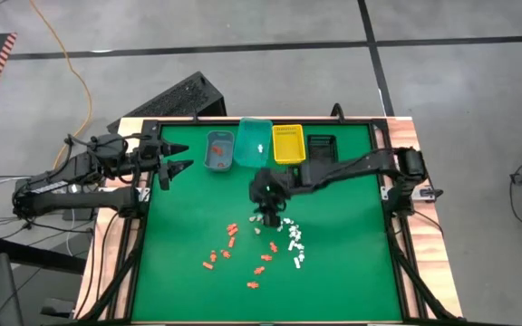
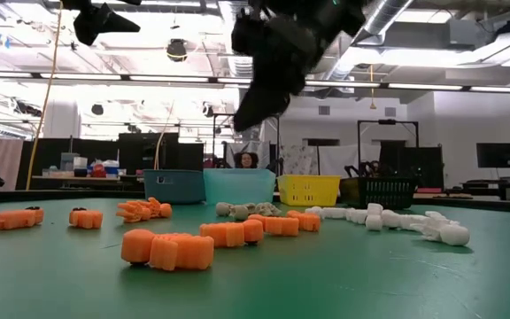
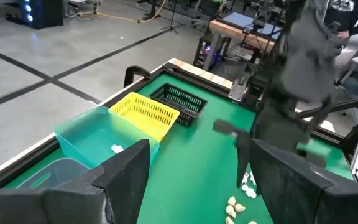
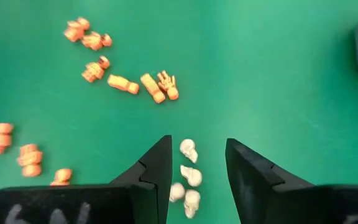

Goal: Sort Halloween decoration
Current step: Put the white skull toy into the yellow bin

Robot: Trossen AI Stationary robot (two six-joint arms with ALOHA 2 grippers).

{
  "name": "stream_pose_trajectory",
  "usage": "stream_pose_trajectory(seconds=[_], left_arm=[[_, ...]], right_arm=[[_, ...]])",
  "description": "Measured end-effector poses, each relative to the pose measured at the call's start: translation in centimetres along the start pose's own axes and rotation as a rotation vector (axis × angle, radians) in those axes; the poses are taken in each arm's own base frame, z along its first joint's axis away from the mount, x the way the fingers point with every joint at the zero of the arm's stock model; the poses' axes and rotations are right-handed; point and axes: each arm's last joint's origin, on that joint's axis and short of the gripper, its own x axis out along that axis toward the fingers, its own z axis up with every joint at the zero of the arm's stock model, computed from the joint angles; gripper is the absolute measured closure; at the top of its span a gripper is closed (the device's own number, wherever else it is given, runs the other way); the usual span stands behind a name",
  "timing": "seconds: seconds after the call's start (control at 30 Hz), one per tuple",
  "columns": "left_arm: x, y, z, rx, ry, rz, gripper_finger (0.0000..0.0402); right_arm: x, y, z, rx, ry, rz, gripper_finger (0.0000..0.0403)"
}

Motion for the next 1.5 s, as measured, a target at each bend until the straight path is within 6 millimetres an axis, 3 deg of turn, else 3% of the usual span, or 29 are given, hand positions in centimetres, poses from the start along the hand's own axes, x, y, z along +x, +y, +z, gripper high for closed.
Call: stream_pose_trajectory(seconds=[0.27, 0.73, 1.1, 1.5], left_arm=[[0.0, 0.0, 0.0, -0.002, 0.001, 0.001, 0.0141], [0.0, 0.1, -0.2, -0.029, 0.017, 0.018, 0.0141], [0.0, 0.1, -0.2, -0.032, 0.015, 0.020, 0.0141], [0.0, 0.1, -0.2, -0.029, 0.014, 0.023, 0.0141]], right_arm=[[3.0, 1.2, -2.2, 0.005, -0.225, -0.017, 0.0269], [7.9, 1.0, -5.2, 0.005, -0.119, -0.014, 0.0269], [8.4, 0.9, -6.6, 0.007, -0.015, -0.029, 0.0272], [8.5, 0.8, -6.7, 0.047, -0.013, -0.038, 0.0325]])
